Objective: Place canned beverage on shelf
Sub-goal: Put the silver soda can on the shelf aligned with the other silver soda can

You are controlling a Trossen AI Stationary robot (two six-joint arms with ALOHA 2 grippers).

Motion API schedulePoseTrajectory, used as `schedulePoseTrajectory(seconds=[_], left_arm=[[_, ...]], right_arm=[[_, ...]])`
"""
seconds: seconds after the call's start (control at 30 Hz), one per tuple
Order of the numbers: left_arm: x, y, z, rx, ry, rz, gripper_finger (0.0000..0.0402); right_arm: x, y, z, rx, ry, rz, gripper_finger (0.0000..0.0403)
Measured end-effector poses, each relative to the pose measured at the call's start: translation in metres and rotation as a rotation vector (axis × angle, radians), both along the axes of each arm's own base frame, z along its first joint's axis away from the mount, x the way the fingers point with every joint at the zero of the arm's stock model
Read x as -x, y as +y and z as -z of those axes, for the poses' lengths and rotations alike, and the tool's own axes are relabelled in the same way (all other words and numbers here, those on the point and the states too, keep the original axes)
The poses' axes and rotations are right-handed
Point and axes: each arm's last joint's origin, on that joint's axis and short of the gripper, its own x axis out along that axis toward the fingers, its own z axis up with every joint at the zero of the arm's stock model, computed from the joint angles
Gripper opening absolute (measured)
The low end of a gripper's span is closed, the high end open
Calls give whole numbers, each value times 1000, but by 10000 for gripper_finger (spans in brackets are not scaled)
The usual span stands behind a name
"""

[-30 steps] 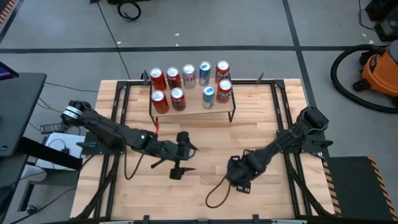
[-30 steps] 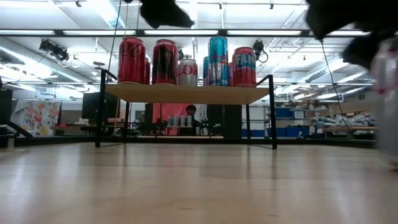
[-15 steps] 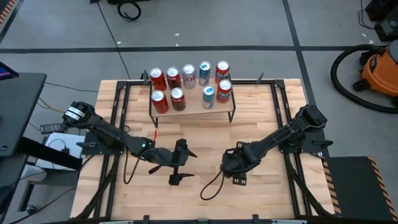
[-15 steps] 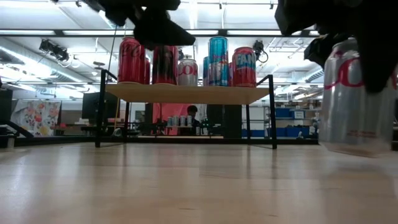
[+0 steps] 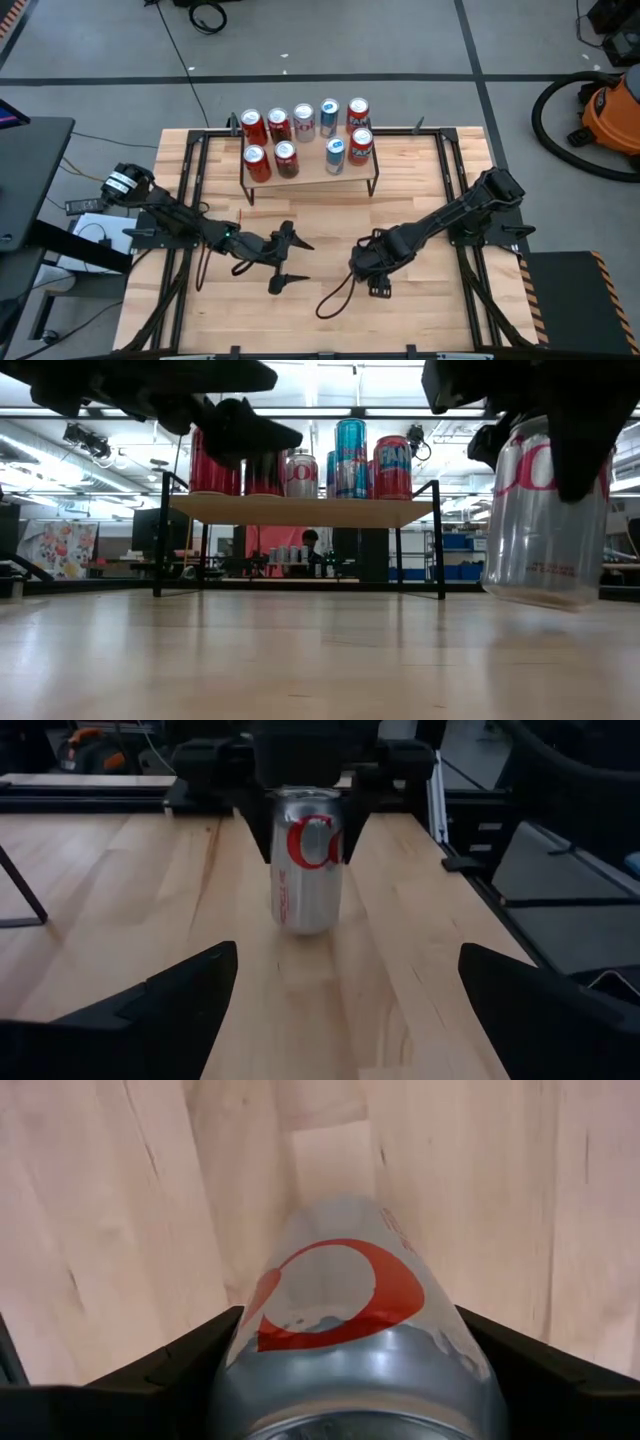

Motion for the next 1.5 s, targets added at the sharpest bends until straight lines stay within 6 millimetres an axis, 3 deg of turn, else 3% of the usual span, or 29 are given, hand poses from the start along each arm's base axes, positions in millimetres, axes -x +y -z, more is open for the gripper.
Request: schedulePoseTrajectory(seconds=[0.6, 0.97, 1.23, 1.5], left_arm=[[1, -10, 10, 88, 59, 41, 391], [-6, -15, 19, 120, 24, 39, 391], [-6, -14, 19, 121, 27, 39, 391], [-5, -15, 23, 133, 66, 31, 391]], right_arm=[[-2, -6, 4, -4, 0, 44, 328], [-3, -6, 4, -19, 1, 44, 361], [-3, -6, -13, 16, 23, 46, 360], [8, -4, -14, 59, 115, 66, 360]])
